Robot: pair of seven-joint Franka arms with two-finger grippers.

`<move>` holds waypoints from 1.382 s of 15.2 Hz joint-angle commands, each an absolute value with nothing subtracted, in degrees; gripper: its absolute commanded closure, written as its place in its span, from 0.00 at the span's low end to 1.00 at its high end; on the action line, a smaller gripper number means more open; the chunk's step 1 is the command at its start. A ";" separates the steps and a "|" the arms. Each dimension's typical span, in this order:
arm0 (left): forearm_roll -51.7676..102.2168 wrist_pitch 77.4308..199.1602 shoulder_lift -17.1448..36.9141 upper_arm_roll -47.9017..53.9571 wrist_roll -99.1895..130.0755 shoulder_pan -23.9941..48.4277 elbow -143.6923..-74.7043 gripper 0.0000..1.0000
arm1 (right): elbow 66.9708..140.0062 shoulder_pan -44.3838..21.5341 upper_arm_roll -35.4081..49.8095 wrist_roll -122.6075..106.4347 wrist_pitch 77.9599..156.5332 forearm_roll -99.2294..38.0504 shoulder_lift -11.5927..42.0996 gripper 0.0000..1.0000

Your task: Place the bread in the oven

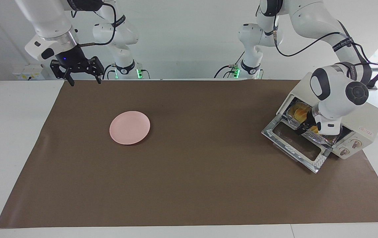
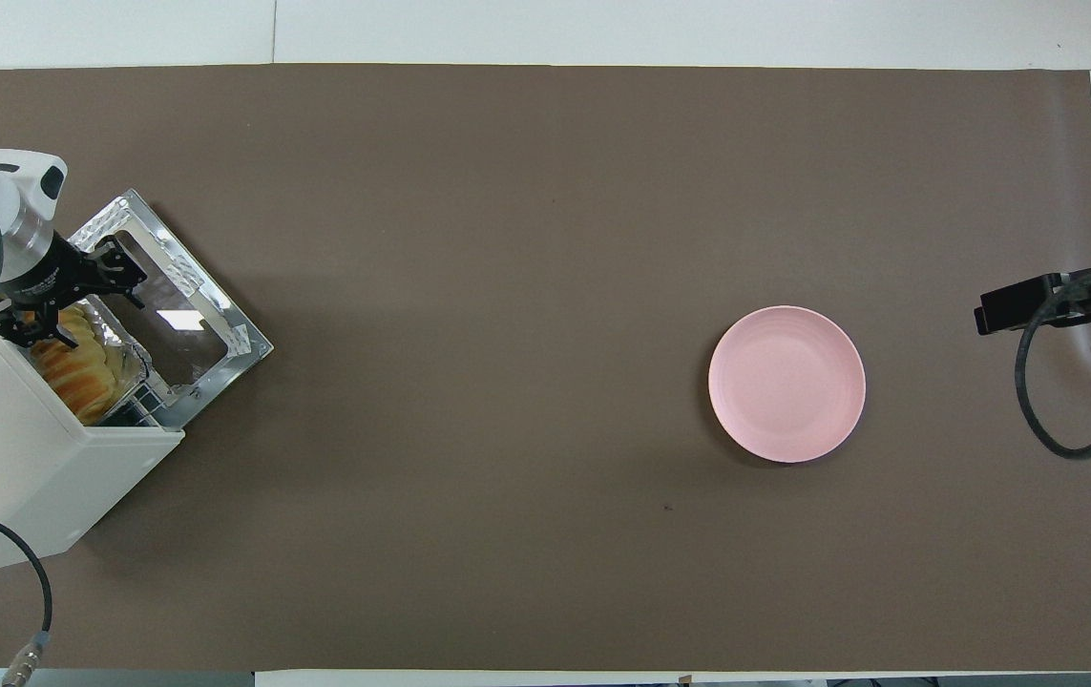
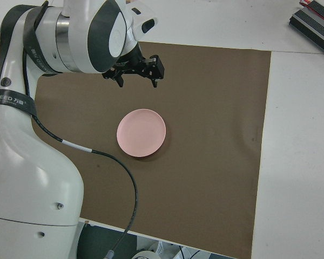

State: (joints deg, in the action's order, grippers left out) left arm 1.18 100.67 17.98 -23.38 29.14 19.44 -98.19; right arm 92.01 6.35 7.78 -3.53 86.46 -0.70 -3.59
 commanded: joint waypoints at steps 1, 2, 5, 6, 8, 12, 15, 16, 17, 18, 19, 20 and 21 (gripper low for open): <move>-0.44 100.37 16.00 -24.08 28.04 19.78 -99.40 0.00 | 93.08 7.12 8.26 -5.45 85.96 -0.26 -4.75 0.00; -0.61 100.37 16.00 -24.08 27.86 19.86 -99.32 0.00 | 93.08 7.21 8.26 -5.45 85.96 -0.26 -4.75 0.00; -0.62 99.93 16.26 -24.08 27.51 19.86 -97.39 0.00 | 93.08 7.12 8.26 -5.45 85.96 -0.26 -4.75 0.00; -0.62 99.50 16.43 -24.08 27.51 19.86 -96.43 0.00 | 93.08 7.21 8.17 -5.45 85.96 -0.26 -4.83 0.00; -0.62 97.92 16.78 -23.99 27.42 19.86 -93.53 0.00 | 93.08 7.12 8.26 -5.45 85.87 -0.26 -4.83 0.00; -0.35 97.47 16.26 -23.64 27.16 19.95 -90.62 0.00 | 93.08 7.12 8.26 -5.45 85.87 -0.26 -4.75 0.00; 0.09 97.82 16.00 -23.55 25.24 19.95 -87.98 0.00 | 93.08 7.12 8.26 -5.45 85.87 -0.26 -4.75 0.00; 0.09 98.17 15.21 -23.55 22.35 19.86 -87.80 0.00 | 93.08 7.12 8.17 -5.45 85.87 -0.26 -4.75 0.00; 0.17 98.35 14.25 -23.55 18.50 19.78 -87.80 0.00 | 93.08 7.12 8.26 -5.45 85.87 -0.18 -4.75 0.00; 0.18 98.35 13.11 -23.64 14.98 19.25 -87.80 0.00 | 93.08 7.21 8.26 -5.45 85.87 -0.26 -4.75 0.00; 0.26 98.26 11.96 -23.82 11.90 18.99 -88.06 0.00 | 93.08 7.12 8.26 -5.45 85.87 -0.26 -4.83 0.00; 0.26 98.17 10.65 -23.91 9.26 18.98 -88.50 0.00 | 93.08 7.12 8.26 -5.45 85.87 -0.26 -4.83 0.00; 0.26 97.65 9.42 -24.08 6.44 18.90 -88.85 0.00 | 93.08 7.21 8.17 -5.45 85.78 -0.26 -4.83 0.00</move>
State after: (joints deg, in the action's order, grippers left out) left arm 0.72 98.89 12.98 -23.85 11.95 19.07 -87.29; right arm 92.01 6.35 7.78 -3.53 86.46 -0.70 -3.62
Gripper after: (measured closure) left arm 0.000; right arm 0.000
